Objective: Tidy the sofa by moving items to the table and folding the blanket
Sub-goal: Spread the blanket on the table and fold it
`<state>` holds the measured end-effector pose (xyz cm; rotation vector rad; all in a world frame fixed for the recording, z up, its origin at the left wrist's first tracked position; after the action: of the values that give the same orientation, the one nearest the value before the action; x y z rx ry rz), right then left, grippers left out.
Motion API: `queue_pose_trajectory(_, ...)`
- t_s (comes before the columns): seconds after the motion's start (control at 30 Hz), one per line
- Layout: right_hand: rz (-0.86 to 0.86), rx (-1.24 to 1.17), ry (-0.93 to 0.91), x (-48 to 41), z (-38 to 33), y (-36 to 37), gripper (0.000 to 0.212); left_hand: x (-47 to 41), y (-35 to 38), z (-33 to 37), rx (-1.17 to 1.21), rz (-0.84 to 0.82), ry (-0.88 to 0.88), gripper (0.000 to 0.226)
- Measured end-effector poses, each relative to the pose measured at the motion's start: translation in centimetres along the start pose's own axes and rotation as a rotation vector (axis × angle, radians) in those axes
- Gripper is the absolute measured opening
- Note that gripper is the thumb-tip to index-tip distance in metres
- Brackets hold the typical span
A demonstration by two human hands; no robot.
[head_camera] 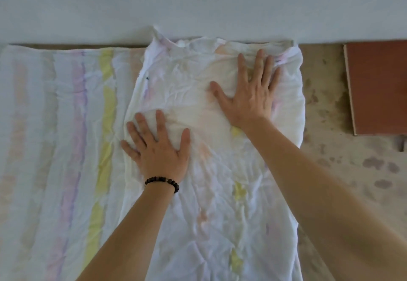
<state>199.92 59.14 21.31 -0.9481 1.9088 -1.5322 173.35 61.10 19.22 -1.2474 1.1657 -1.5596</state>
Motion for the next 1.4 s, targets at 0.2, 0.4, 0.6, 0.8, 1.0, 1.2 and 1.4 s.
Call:
queue_pose_trajectory(0.2, -0.046, -0.189, -0.212, -0.1, -0.9, -1.1, 0.066, -2.0, -4.9, 1.7, 0.229, 0.227, 0.060, 0.062)
queue_pose_trajectory(0.4, 0.307, -0.282, 0.342, -1.6, 7.8, -6.3, 0.055, -16.3, -8.7, 4.2, 0.393, 0.218, -0.052, 0.060)
queue_pose_trajectory(0.6, 0.099, -0.148, 0.571, -5.1, 12.6, -5.4, 0.048, -19.2, -9.5, 2.7, 0.562, 0.273, -0.064, 0.027)
queue_pose_trajectory(0.8, 0.206, -0.257, 0.442, -6.8, 12.1, -6.8, 0.032, -19.1, -9.9, -1.3, 0.655, 0.325, -0.104, 0.024)
queue_pose_trajectory(1.0, 0.036, -0.254, 0.034, -6.3, 9.2, -5.1, 0.033, -20.1, -9.3, -1.1, 0.656, 0.257, -0.035, 0.050)
queue_pose_trajectory(1.2, 0.339, -0.049, 0.180, -6.9, 11.2, -8.5, 0.045, -19.5, -10.3, -1.6, 0.530, 0.355, -0.082, 0.048)
queue_pose_trajectory(1.4, 0.210, -0.060, 0.272, -6.9, 12.0, -6.8, 0.054, -19.6, -10.8, -1.7, 0.430, 0.390, -0.104, 0.048)
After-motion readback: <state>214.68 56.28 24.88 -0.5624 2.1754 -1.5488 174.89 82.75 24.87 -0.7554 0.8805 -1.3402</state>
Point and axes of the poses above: each hand's wrist, its own x-axis away from the middle knuckle, its own y-axis out of the palm, z = x × y, the point moved 10 cm from there along -x, towards the middle knuckle, and after that the axes turned 1 degree about z, right-handed, at the moved point
